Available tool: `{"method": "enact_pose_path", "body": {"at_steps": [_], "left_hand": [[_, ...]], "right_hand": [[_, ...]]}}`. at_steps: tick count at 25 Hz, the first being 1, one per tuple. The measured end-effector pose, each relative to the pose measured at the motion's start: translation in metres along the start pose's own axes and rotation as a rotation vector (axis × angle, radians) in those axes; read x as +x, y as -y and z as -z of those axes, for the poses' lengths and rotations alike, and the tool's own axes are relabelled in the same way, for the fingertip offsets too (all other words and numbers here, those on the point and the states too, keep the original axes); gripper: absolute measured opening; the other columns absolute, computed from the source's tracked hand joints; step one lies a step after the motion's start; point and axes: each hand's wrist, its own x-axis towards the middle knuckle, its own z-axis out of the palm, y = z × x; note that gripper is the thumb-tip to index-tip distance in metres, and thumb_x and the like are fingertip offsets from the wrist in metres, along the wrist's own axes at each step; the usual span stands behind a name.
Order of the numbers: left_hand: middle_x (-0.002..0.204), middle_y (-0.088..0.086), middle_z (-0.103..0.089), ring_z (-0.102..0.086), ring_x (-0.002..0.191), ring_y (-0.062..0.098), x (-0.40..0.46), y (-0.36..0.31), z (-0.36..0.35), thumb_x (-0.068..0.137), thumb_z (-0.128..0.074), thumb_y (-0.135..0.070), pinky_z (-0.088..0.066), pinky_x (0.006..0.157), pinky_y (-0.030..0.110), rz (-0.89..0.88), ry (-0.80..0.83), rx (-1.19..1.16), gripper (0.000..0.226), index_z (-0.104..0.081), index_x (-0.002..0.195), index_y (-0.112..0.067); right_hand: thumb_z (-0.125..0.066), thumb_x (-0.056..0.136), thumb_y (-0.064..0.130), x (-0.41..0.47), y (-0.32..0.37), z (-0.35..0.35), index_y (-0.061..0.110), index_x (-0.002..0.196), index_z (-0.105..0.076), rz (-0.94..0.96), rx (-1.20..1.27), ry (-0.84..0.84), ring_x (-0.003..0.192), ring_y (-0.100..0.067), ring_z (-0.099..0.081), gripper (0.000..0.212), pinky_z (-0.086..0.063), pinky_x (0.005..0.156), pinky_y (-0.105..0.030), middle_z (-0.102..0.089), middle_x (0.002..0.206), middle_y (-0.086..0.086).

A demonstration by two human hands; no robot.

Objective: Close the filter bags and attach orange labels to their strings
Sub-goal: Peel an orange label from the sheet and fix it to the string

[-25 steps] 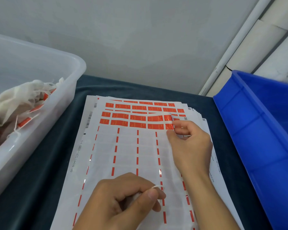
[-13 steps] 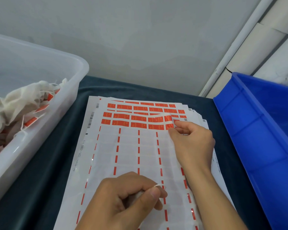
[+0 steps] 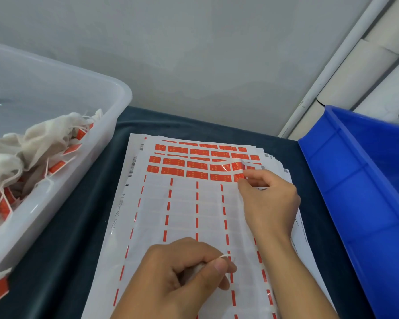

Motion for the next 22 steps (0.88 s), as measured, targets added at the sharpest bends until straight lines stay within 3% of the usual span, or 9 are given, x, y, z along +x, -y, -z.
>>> {"method": "enact_pose_path", "body": {"at_steps": [4,9,13,15,17,19,22], "left_hand": [[0.094,-0.030,-0.074,-0.064,0.098,-0.008,0.000,-0.001,0.000,0.073,-0.050,-0.074,-0.044,0.073,0.006,0.003,0.009,0.009,0.029,-0.072,0.089,-0.064],[0.094,-0.029,-0.074,-0.064,0.099,-0.008,0.002,-0.002,0.001,0.071,-0.050,-0.072,-0.045,0.074,0.006,0.004,0.022,0.002,0.029,-0.071,0.090,-0.065],[0.094,-0.025,-0.076,-0.066,0.095,-0.003,0.002,-0.002,0.003,0.072,-0.052,-0.071,-0.048,0.075,0.009,0.018,-0.012,-0.014,0.031,-0.073,0.092,-0.061],[0.095,-0.026,-0.075,-0.066,0.095,-0.004,0.001,-0.001,0.005,0.070,-0.051,-0.071,-0.051,0.076,0.010,0.027,-0.046,-0.008,0.033,-0.073,0.092,-0.060],[0.096,-0.026,-0.074,-0.066,0.094,-0.004,-0.001,-0.001,0.003,0.077,-0.056,-0.069,-0.050,0.075,0.010,0.011,-0.081,0.029,0.028,-0.076,0.091,-0.054],[0.096,-0.024,-0.074,-0.066,0.092,-0.004,-0.003,0.001,0.000,0.087,-0.067,-0.057,-0.047,0.072,0.009,-0.031,-0.106,0.076,0.016,-0.079,0.088,-0.046],[0.092,-0.020,-0.075,-0.068,0.095,0.001,-0.006,-0.001,-0.003,0.089,-0.070,-0.051,-0.045,0.075,0.009,-0.088,-0.112,0.084,0.016,-0.080,0.085,-0.039]], "right_hand": [[-0.082,0.087,0.035,-0.001,0.000,0.003,0.040,0.094,-0.075,-0.008,0.015,0.013,0.065,0.011,-0.062,0.011,-0.036,0.057,-0.004,-0.059,0.079,0.035],[-0.083,0.085,0.038,0.001,-0.002,0.006,0.042,0.091,-0.073,-0.016,0.033,0.046,0.074,0.031,-0.055,0.012,-0.033,0.043,0.001,-0.056,0.075,0.038],[-0.080,0.087,0.044,0.006,-0.003,0.012,0.037,0.100,-0.078,0.017,-0.079,0.032,0.072,0.009,-0.064,0.015,-0.042,0.062,-0.008,-0.068,0.088,0.029],[-0.076,0.090,0.044,0.006,-0.005,0.014,0.034,0.109,-0.078,0.120,-0.304,0.029,0.093,-0.004,-0.061,0.022,-0.051,0.079,-0.024,-0.074,0.111,0.014],[-0.073,0.092,0.045,0.003,-0.003,0.013,0.031,0.117,-0.077,0.254,-0.457,0.034,0.108,-0.008,-0.053,0.029,-0.048,0.092,-0.031,-0.070,0.124,0.007],[-0.069,0.092,0.050,-0.005,0.005,0.005,0.030,0.122,-0.074,0.307,-0.428,0.081,0.110,-0.006,-0.053,0.036,-0.046,0.095,-0.030,-0.067,0.128,0.008],[-0.065,0.088,0.066,-0.018,0.021,-0.015,0.031,0.126,-0.072,0.263,-0.396,0.141,0.115,-0.011,-0.059,0.052,-0.048,0.097,-0.031,-0.065,0.132,0.010]]}}
